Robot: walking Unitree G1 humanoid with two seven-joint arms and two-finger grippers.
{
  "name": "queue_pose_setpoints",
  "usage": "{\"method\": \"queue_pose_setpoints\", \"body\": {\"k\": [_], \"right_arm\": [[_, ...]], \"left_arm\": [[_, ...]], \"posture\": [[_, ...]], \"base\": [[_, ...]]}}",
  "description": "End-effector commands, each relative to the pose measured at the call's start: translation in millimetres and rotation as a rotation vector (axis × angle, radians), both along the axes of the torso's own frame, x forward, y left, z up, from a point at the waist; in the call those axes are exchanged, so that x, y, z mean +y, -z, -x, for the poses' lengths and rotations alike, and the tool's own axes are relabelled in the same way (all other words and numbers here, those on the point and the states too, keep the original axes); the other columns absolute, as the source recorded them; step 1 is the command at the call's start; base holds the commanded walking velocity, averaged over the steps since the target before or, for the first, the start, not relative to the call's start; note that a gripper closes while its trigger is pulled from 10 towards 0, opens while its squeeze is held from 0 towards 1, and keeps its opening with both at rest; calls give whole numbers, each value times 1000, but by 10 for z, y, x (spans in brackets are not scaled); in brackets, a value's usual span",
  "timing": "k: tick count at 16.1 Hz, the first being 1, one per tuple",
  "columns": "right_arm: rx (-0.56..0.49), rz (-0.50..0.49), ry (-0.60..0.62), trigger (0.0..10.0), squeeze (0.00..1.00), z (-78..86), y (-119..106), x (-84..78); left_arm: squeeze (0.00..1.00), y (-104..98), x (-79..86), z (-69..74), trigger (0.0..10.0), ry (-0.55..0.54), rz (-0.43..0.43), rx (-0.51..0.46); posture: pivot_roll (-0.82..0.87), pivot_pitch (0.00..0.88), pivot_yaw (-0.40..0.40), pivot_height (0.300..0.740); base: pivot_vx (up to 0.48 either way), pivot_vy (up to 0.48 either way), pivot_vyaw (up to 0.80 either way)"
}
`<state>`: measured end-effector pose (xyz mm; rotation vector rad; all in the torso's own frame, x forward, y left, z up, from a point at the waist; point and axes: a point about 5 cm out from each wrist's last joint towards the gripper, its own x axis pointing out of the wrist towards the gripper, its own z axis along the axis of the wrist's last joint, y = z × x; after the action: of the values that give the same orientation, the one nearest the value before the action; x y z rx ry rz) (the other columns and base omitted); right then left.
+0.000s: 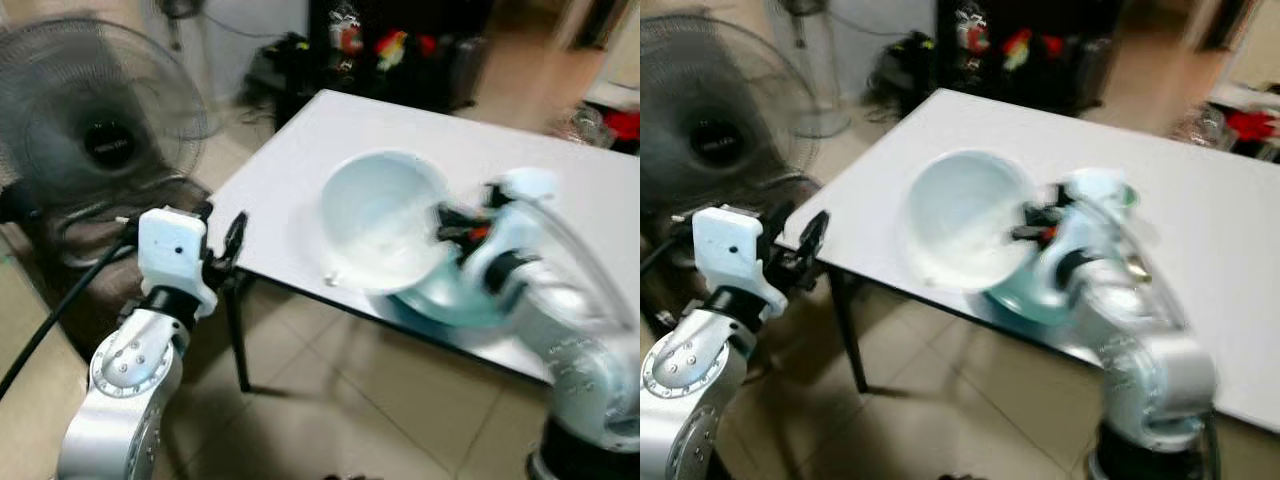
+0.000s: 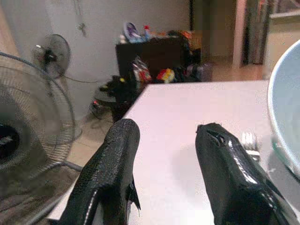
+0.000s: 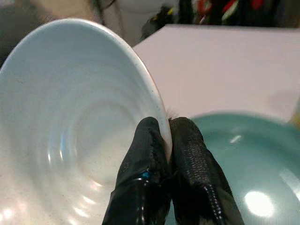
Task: Setting the table
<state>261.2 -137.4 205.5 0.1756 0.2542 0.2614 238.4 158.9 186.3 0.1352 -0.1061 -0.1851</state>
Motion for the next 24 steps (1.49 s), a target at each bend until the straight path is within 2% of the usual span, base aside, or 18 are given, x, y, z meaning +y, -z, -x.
{"method": "queue_pose_setpoints", "body": {"k": [1,2,5,9,12,14,19,24], "right_arm": [[-7,-1,-7,10000,0,61,-35,19],[8,-11,-14,10000,0,83,-22,49],[42,-23,12,10000,0,108,12,75],[56,-28,67,10000,0,32,0,-14],[55,-16,50,10000,0,-49,-12,-17],[59,-19,42,10000,0,-95,-18,-11],[67,-11,13,10000,0,-145,-15,18],[72,-25,-57,10000,0,-147,-10,78]], "left_arm": [[0,11,-1,-25,10000,-6,3,11],[0,16,4,-40,10000,-8,3,17],[0,15,19,-83,10000,-14,-39,22],[0,17,17,-82,10000,-19,30,27],[0,15,23,-76,10000,-5,34,23],[0,14,31,-73,10000,-4,32,22],[0,7,48,-55,10000,5,39,23],[0,5,71,-28,10000,3,29,25]], "posture": [[-69,14,-9,740],[-69,14,-8,740],[-73,14,-1,740],[-73,13,3,740],[-70,12,-1,740],[-65,12,-5,740],[-61,15,-10,740],[-57,12,-13,740]], "base": [[0,480,-712],[0,480,-706],[0,-160,-665],[0,-120,-133],[0,0,0],[274,0,0],[347,0,-771],[363,0,0]]}}
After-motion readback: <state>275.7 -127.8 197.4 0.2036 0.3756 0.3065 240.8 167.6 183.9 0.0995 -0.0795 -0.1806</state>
